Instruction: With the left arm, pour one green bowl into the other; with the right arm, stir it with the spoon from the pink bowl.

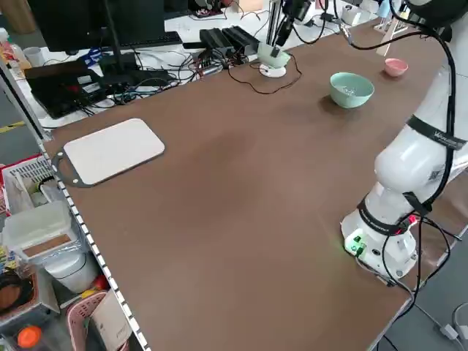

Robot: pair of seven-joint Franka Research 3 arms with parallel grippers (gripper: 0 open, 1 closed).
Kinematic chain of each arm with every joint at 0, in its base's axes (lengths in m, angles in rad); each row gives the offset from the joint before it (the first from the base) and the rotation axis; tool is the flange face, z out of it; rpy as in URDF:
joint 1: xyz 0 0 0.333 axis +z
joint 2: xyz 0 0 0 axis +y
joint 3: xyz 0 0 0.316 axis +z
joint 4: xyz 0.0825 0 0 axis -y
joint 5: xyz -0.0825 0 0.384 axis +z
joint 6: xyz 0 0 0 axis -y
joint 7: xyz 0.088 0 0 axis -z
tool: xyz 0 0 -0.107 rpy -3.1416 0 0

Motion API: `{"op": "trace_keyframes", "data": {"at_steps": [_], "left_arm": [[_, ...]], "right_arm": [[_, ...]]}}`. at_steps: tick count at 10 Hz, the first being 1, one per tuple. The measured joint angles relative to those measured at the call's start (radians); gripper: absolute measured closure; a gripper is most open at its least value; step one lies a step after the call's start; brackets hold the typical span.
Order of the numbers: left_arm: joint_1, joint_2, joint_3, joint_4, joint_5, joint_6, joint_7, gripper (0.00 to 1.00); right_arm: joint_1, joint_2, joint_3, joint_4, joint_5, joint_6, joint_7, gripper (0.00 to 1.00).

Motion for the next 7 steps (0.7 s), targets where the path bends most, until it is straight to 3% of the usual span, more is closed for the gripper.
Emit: {"op": "trace_keyframes", "data": {"at_steps": [3,7], "left_arm": [[0.134,-0.041,0.000,0.001,-0.092,0.069,0.224,0.96],[0.297,-0.006,0.001,-0.031,-0.272,0.216,0.505,0.96]], "right_arm": [[0.094,0.024,0.000,-0.015,-0.041,0.096,0.061,0.94],[0.207,0.149,0.001,-0.019,-0.076,0.271,0.126,0.94]]}}
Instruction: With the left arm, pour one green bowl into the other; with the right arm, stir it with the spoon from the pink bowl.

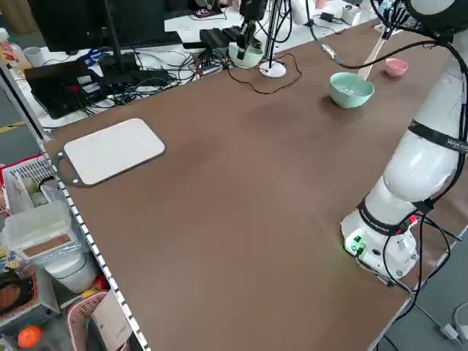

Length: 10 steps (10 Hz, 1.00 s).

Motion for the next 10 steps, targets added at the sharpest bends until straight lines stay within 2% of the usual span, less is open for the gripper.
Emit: {"op": "trace_keyframes", "data": {"at_steps": [2,5,8,10], "left_arm": [[0.037,0.050,0.000,-0.028,-0.044,0.057,0.058,0.96],[0.036,0.069,-0.006,-0.186,-0.052,0.202,0.058,0.96],[0.059,0.047,-0.005,-0.321,-0.122,0.282,0.058,0.96],[0.081,0.041,-0.009,-0.407,-0.196,0.380,0.109,0.96]], "right_arm": [[0.002,0.039,-0.004,0.001,-0.005,0.019,0.000,0.94],[-0.002,0.057,-0.018,0.001,-0.019,0.020,0.000,0.94],[-0.012,0.100,-0.022,0.001,-0.044,0.024,0.000,0.94],[-0.018,0.121,-0.024,0.001,-0.069,0.024,0.000,0.94]]}}
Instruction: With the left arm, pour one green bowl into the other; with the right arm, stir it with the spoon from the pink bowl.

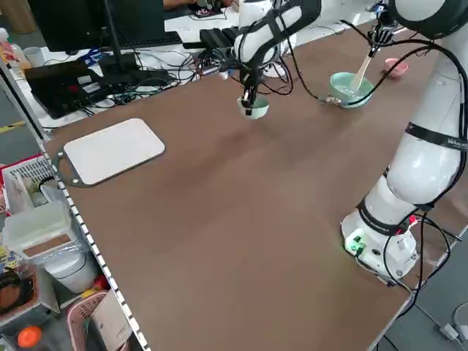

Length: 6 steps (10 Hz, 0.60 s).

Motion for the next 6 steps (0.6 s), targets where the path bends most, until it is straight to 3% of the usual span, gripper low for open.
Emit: {"op": "trace_keyframes", "data": {"at_steps": [6], "left_arm": [[0.037,0.002,-0.045,-0.197,-0.115,0.257,0.084,0.96]], "right_arm": [[0.001,0.023,0.005,0.007,-0.026,0.003,0.004,0.94]]}}
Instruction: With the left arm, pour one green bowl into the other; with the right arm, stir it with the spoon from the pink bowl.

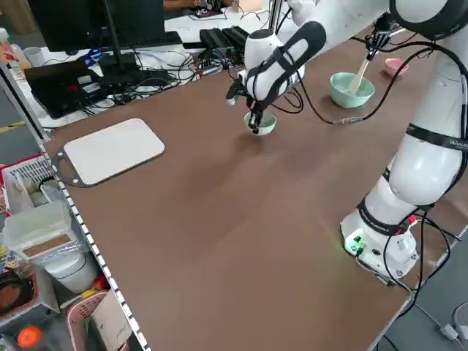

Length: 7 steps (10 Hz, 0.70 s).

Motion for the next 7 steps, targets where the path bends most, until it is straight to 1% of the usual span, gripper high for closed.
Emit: {"op": "trace_keyframes", "data": {"at_steps": [2,5,6,7], "left_arm": [[0.001,0.020,-0.017,-0.027,-0.008,0.075,0.000,0.96],[0.017,0.059,-0.019,-0.029,-0.008,0.112,0.014,0.95],[0.023,0.060,-0.020,-0.029,-0.009,0.115,0.014,0.91],[0.038,0.057,-0.026,-0.027,-0.009,0.115,0.016,0.85]], "right_arm": [[0.012,0.017,0.004,0.024,0.000,0.004,0.051,0.94],[0.014,0.102,0.007,0.136,0.000,0.009,0.147,0.94],[0.013,0.120,0.006,0.162,0.000,0.003,0.158,0.94],[0.009,0.131,0.004,0.172,0.000,0.004,0.158,0.94]]}}
